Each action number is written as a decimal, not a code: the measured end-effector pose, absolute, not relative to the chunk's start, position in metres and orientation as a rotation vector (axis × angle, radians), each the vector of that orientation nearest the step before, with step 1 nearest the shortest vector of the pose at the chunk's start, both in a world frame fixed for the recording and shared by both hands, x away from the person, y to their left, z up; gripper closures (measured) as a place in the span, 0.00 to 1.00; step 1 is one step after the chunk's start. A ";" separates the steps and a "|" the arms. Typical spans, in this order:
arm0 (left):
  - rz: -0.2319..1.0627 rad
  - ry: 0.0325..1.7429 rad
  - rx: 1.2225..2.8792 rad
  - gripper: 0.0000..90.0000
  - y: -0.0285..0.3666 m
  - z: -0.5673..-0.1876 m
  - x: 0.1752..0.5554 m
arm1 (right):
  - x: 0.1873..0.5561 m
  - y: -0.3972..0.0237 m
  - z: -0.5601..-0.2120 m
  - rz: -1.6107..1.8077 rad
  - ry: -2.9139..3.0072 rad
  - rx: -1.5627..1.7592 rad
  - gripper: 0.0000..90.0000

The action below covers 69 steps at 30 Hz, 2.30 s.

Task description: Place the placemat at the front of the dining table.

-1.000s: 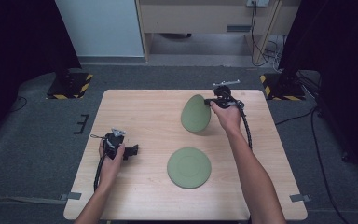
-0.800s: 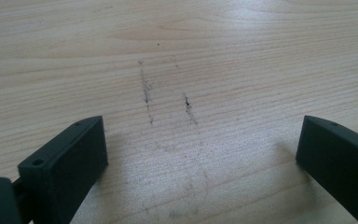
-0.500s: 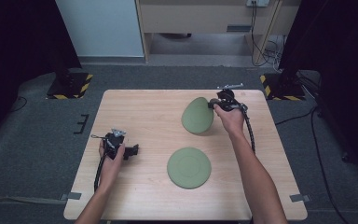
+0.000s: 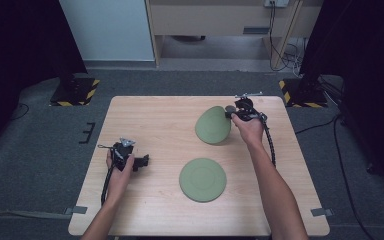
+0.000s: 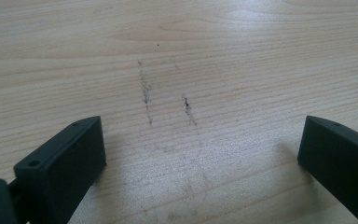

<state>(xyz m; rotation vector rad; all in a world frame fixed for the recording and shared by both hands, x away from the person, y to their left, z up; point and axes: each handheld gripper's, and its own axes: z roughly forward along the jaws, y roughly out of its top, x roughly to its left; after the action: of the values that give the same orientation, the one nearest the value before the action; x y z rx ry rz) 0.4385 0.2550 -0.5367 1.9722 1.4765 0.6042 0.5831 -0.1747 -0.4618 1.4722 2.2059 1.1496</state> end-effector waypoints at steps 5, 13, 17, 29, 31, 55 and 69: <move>0.608 1.476 1.968 0.00 0.255 -0.537 0.438 | 0.585 -0.178 -0.468 1.144 2.202 1.492 0.95; 0.610 1.479 1.966 0.00 0.254 -0.537 0.438 | 0.590 -0.183 -0.477 1.138 2.200 1.515 0.95; 0.609 1.479 1.967 0.00 0.254 -0.537 0.438 | 0.592 -0.184 -0.482 1.133 2.196 1.527 0.95; 0.608 1.478 1.967 0.00 0.255 -0.537 0.438 | 0.596 -0.188 -0.495 1.120 2.179 1.567 0.94; 0.608 1.478 1.967 0.00 0.255 -0.537 0.438 | 0.596 -0.189 -0.497 1.119 2.171 1.579 0.94; 0.609 1.478 1.967 0.00 0.254 -0.537 0.438 | 0.593 -0.212 -0.503 1.018 2.012 1.696 0.27; 0.609 1.482 1.966 0.00 0.254 -0.537 0.437 | 0.557 -0.222 -0.473 0.997 1.971 1.646 0.15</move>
<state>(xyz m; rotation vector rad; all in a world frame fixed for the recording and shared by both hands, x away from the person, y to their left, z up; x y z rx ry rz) 0.4373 0.2544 -0.5370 1.9658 1.4816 0.6087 0.5568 -0.2217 -0.4733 1.6459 1.9714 0.9973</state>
